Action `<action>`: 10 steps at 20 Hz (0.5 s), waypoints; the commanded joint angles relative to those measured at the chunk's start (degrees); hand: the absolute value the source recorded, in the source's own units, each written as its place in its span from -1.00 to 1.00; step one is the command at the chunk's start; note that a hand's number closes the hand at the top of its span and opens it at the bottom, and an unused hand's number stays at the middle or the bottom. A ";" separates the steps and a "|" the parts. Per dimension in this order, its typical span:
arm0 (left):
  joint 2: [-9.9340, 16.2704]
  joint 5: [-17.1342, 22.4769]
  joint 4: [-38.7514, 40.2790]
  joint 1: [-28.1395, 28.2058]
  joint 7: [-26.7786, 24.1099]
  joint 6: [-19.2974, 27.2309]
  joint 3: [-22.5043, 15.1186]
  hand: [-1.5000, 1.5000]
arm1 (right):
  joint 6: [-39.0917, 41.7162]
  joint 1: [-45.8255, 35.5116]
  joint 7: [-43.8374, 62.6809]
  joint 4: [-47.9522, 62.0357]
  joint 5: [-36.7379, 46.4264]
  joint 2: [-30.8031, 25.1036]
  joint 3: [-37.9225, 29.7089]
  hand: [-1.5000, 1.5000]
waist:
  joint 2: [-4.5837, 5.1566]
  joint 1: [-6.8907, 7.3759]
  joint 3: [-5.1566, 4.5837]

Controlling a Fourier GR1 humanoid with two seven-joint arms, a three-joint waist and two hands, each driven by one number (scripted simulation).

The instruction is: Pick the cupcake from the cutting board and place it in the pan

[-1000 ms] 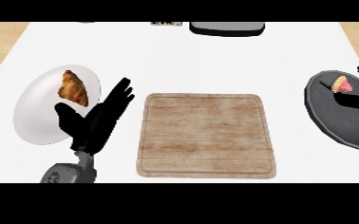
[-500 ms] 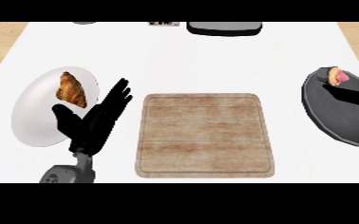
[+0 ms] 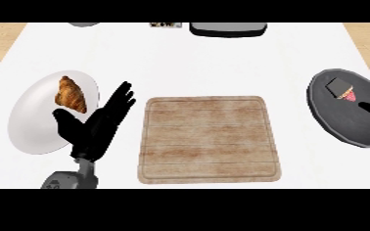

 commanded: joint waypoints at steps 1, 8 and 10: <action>0.50 1.20 -1.68 0.07 1.48 -0.11 1.35 0.00 | 12.94 4.23 -3.55 3.04 -2.30 -4.90 -2.20 -1.00 | -0.10 -0.21 0.01; -0.05 -0.52 -0.62 0.54 0.38 -0.42 0.47 0.00 | 27.00 10.76 -12.59 5.81 -2.14 -8.51 -2.45 -1.00 | -0.13 -0.39 0.04; -0.36 -1.25 3.09 -0.97 -1.68 -0.83 1.40 0.00 | 27.13 10.31 -13.06 6.78 -1.84 -8.37 -2.42 -1.00 | -0.14 -0.46 -0.03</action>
